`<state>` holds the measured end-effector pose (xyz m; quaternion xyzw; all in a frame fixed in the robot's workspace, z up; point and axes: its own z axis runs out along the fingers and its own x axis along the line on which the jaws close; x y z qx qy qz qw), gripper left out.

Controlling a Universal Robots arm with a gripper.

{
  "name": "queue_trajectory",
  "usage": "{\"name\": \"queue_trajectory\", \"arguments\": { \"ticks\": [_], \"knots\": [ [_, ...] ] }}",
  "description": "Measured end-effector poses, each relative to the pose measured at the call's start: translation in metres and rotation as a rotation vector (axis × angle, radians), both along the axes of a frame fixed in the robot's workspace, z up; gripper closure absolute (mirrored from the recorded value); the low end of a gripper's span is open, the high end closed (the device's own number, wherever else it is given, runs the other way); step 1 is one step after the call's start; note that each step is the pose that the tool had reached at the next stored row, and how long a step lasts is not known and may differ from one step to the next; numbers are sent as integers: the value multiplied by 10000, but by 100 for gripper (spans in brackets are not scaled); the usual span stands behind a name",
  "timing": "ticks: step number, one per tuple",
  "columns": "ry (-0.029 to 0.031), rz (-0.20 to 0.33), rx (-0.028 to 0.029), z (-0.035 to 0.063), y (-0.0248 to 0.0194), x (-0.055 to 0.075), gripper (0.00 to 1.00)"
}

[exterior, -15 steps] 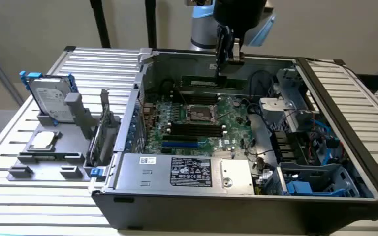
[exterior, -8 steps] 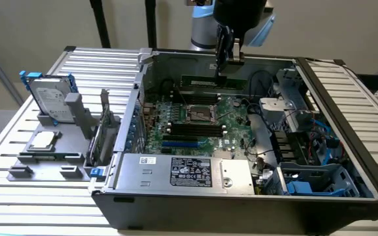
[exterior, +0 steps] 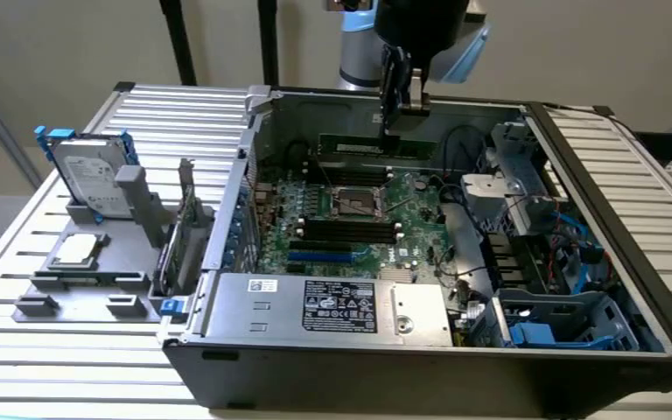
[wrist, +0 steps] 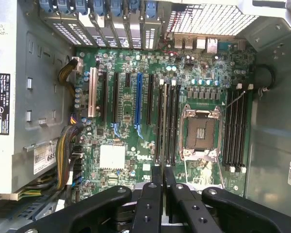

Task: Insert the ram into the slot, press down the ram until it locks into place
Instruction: 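Insert the ram into the slot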

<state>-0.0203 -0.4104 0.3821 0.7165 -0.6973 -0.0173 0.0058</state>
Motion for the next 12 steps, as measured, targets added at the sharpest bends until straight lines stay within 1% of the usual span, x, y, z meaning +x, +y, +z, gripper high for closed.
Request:
{"name": "queue_trajectory", "arguments": {
  "ticks": [3,5,12],
  "knots": [
    [-63,-14,0,-45,5,-117,87],
    [-69,-15,-1,-80,18,-136,87],
    [-70,-14,-2,-208,56,-136,87]
  ]
}}
